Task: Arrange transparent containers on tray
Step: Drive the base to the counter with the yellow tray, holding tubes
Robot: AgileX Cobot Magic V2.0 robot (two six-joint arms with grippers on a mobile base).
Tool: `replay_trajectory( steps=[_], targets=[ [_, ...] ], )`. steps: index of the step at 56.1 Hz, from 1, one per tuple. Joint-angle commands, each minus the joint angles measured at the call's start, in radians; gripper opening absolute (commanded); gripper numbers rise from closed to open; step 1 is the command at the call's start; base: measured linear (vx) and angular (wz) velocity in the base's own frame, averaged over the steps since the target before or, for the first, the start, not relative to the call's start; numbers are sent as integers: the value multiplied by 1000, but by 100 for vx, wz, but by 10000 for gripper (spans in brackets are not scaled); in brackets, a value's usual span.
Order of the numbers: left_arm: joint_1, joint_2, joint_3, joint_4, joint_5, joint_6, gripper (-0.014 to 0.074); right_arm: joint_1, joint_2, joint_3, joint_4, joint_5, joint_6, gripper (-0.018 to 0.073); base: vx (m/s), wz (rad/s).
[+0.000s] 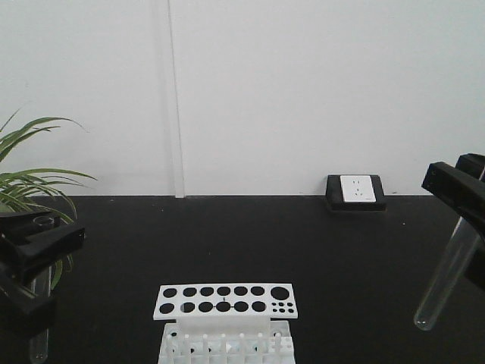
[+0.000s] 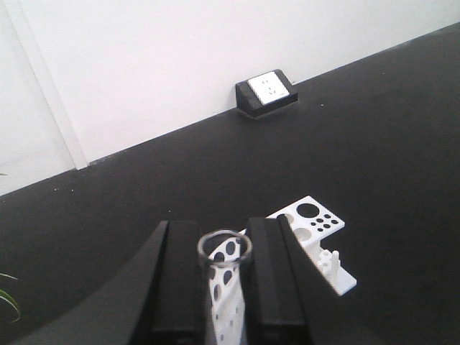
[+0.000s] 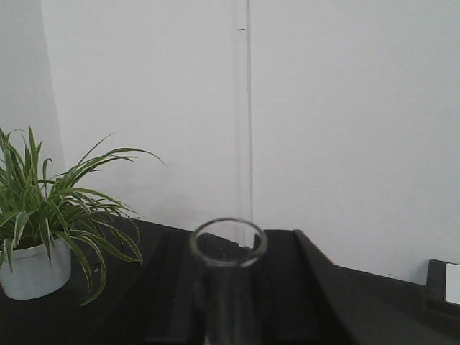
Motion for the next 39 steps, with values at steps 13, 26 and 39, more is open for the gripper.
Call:
replay_trajectory(
  steps=[13, 26, 39],
  targets=[
    [-6, -7, -25, -14, -86, -1, -1, -5, -7, -27, -38, 22, -2, -13, 0, 0],
    [-6, -7, -25, -14, -86, -1, -1, -5, -7, -27, -38, 22, -2, -13, 0, 0],
    [-6, -7, -25, -14, -86, -1, -1, -5, -7, -27, -38, 22, -2, -13, 0, 0]
  ],
)
